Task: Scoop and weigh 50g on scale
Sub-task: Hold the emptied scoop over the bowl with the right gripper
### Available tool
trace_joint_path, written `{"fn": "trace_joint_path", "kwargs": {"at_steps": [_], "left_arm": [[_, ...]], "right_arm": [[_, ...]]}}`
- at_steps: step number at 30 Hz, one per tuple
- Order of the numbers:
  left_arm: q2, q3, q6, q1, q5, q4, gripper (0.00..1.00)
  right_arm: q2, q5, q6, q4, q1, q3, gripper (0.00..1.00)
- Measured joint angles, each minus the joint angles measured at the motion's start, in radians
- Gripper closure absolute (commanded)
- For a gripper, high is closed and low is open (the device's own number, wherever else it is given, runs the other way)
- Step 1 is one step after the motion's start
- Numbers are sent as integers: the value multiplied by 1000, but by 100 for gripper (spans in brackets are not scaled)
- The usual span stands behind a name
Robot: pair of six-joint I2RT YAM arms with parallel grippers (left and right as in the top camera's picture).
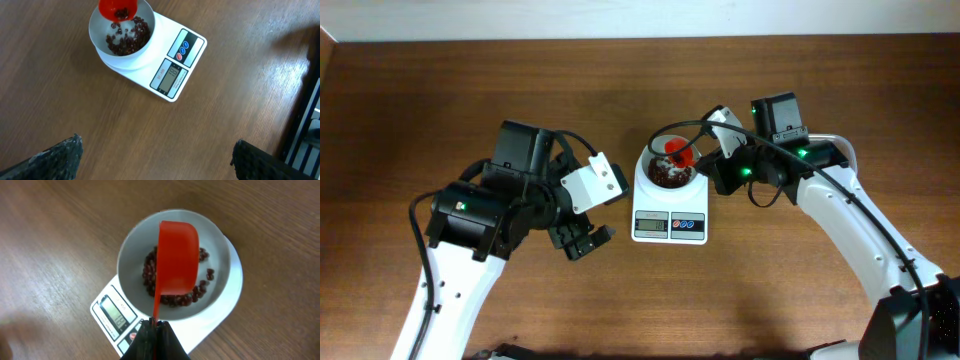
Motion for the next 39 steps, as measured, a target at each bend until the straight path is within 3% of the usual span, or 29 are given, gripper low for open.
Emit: {"fn": "trace_joint_path", "kwargs": {"at_steps": [39], "left_arm": [[0, 0, 0, 0, 0, 0, 1]], "right_arm": [[-1, -18, -87, -8, 1, 0, 96]]}}
